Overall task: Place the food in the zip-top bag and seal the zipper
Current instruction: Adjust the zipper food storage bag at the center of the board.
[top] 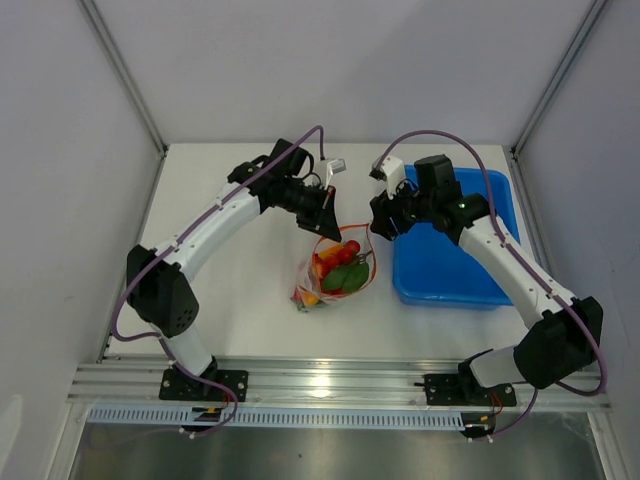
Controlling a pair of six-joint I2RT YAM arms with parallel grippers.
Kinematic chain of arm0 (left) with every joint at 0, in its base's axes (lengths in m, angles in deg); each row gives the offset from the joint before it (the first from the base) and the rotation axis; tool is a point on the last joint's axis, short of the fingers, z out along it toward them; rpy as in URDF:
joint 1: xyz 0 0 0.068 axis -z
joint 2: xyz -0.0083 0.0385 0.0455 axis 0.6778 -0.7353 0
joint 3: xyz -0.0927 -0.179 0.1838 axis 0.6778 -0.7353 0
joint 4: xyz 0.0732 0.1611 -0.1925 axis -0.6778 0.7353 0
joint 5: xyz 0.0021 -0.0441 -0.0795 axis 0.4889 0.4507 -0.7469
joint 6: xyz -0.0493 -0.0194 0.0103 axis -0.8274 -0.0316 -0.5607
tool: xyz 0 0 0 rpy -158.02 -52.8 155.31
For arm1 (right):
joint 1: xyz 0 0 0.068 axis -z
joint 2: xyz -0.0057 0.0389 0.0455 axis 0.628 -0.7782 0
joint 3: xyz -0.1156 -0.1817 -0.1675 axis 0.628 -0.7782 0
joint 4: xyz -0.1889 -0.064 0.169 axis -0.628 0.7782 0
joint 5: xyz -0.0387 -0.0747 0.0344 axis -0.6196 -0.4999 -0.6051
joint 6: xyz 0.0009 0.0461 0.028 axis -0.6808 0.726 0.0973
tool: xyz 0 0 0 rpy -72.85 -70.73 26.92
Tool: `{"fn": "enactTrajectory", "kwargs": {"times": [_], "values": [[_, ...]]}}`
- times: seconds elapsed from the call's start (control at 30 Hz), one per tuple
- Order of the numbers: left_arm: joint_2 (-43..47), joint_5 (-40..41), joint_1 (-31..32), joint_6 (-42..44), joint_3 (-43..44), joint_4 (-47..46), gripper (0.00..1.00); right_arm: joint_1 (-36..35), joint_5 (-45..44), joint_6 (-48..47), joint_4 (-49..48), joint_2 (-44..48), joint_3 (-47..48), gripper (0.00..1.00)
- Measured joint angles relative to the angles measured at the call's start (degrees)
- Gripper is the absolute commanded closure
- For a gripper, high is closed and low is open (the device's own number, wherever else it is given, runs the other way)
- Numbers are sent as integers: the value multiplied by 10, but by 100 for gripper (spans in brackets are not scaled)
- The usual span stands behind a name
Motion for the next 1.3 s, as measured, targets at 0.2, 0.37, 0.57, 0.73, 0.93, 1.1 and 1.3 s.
{"fn": "enactTrajectory", "kwargs": {"times": [0.2,0.37,0.57,0.73,0.93,1.1,1.3], "values": [[0,0,3,0,-2,8,99,0,16,-29,-18,-1,-23,46],[0,0,3,0,-2,8,99,0,31,-47,-42,-1,-42,47],[0,0,3,0,-2,9,99,0,46,-71,-51,-4,-45,49],[0,0,4,0,-2,9,100,-3,57,-97,-53,-6,-45,53],[0,0,6,0,-2,9,99,-4,79,-130,-52,-6,-44,64],[-2,0,6,0,-2,13,99,-7,90,-143,-52,-8,-43,72],[-9,2,6,0,-2,22,99,-13,92,-148,-52,-24,-35,82]]}}
